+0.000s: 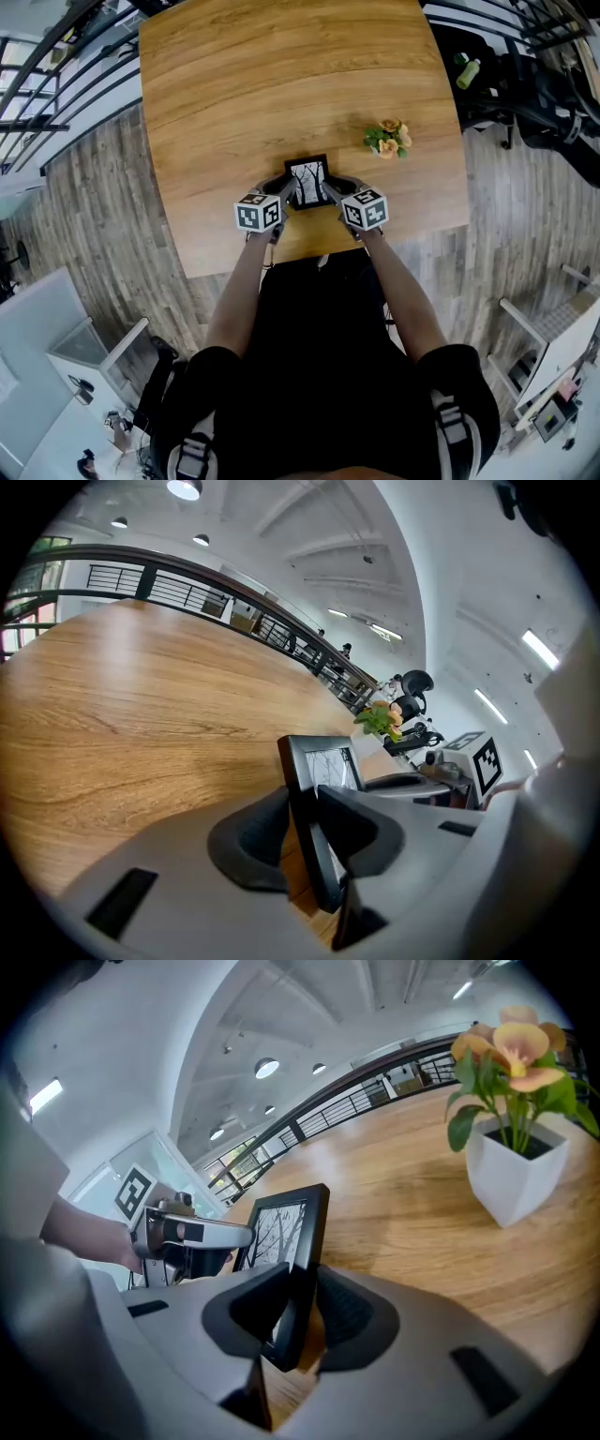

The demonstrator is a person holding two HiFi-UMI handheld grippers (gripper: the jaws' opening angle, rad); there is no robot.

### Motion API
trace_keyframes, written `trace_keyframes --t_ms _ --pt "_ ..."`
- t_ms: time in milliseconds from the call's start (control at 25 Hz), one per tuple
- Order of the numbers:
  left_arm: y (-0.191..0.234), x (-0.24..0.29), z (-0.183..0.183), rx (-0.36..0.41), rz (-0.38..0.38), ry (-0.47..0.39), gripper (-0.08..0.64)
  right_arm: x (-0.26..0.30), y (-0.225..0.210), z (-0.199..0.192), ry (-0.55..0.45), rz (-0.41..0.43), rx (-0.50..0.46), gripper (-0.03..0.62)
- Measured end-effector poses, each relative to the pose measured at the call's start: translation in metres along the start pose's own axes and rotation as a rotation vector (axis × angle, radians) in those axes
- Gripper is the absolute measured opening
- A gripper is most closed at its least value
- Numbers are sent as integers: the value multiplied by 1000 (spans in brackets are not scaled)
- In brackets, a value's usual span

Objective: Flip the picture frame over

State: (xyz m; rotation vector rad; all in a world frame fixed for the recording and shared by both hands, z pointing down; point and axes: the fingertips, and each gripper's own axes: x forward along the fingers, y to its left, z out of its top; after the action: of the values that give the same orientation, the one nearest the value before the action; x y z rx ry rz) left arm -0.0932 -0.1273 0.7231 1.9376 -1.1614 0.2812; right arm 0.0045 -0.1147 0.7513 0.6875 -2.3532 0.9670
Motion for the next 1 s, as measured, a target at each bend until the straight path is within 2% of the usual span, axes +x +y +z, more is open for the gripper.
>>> trace_keyframes --t_ms 320,600,1000 --pt "10 6 -2 78 104 20 121 7 -4 0 20 -73 -53 109" --pt "15 10 -4 76 139 17 120 12 -6 1 82 -115 -158 115" --pt "21 17 -9 125 180 41 121 19 -9 -2 120 -139 -201 121"
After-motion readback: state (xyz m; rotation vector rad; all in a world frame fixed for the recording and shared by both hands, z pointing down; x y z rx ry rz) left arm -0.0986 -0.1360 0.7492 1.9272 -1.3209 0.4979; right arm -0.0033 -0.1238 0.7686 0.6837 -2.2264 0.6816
